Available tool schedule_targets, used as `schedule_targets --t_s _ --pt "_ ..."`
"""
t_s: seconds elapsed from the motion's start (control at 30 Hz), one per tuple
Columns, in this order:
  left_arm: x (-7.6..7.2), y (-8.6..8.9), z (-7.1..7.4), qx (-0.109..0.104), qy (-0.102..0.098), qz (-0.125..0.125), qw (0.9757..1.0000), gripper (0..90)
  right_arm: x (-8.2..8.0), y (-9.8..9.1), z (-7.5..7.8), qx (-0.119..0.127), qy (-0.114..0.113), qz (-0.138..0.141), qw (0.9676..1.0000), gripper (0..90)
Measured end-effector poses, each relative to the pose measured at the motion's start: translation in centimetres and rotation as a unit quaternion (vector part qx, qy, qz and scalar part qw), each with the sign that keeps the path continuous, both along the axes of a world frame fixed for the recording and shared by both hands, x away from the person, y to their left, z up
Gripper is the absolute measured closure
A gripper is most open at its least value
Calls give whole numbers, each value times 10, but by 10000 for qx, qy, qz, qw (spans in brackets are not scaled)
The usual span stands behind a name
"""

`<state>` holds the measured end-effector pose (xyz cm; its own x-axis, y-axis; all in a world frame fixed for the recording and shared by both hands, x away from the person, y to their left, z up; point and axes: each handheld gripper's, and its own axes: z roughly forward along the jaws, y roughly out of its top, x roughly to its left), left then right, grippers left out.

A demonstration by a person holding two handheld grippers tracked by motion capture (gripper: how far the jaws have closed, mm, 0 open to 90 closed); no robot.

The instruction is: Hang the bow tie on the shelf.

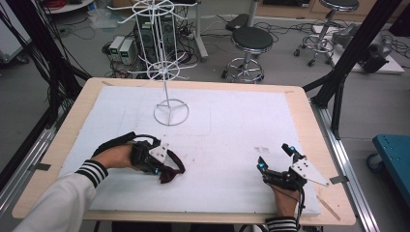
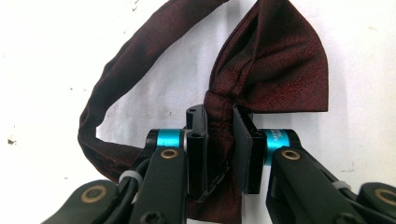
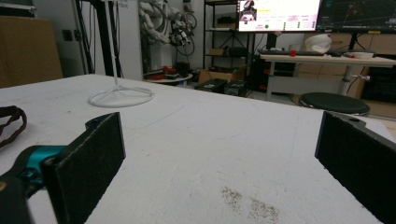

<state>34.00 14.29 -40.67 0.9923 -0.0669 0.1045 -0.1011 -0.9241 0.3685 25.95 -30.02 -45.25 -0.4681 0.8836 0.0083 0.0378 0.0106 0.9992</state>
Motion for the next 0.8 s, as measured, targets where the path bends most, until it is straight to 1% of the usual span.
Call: schedule_targets --t_s 0.07,0.13,0.17,0.23,0.3,0.33,0.37,0.43,0.47,0.53,0.57,0.6,0.63,0.7,0.73,0.77,0.8 --pt "0 1 0 -19 -9 43 10000 767 0 0 0 3 4 -1 10000 9" --pt "0 2 0 -96 9 123 9999 766 0 0 0 5 -4 9 10000 9" --pt "0 2 0 -102 27 129 9999 766 0 0 0 3 -8 10 10000 9" --pt "0 3 1 -112 5 192 9998 767 0 0 0 2 -4 8 10000 9" --pt "-1 3 1 -175 -33 263 9995 766 0 0 0 4 -6 7 10000 9" --pt "-1 4 3 -181 -22 287 9994 766 0 0 0 -4 -9 4 10000 9" --pt "-1 4 3 -305 1 365 9989 766 0 0 0 -5 -10 4 10000 9" --pt "0 5 7 -384 -15 465 9982 766 0 0 0 -6 -9 2 10000 9" --pt "0 6 9 -461 -21 536 9975 766 0 0 0 -8 -11 2 10000 9" --pt "0 8 13 -599 -125 638 9961 766 0 0 0 -8 -12 1 10000 9" --pt "0 10 16 -664 -123 703 9952 765 0 0 0 -8 -12 1 10000 9" --pt "0 11 18 -791 -168 760 9938 766 0 0 0 -14 -17 -4 10000 9" --pt "1 13 20 -866 -210 822 9926 766 0 0 0 -15 -14 -6 10000 9" --pt "0 17 25 -1074 -264 966 9892 766 0 0 0 -17 -15 -6 10000 9" --pt "0 18 28 -1159 -332 1021 9874 766 0 0 0 -18 -16 -8 10000 9" --pt "1 19 29 -1207 -354 1057 9864 766 0 0 0 -13 -15 -5 10000 9" --pt "0 21 31 -1292 -374 1132 9844 766 0 0 0 -21 -19 -8 10000 9"
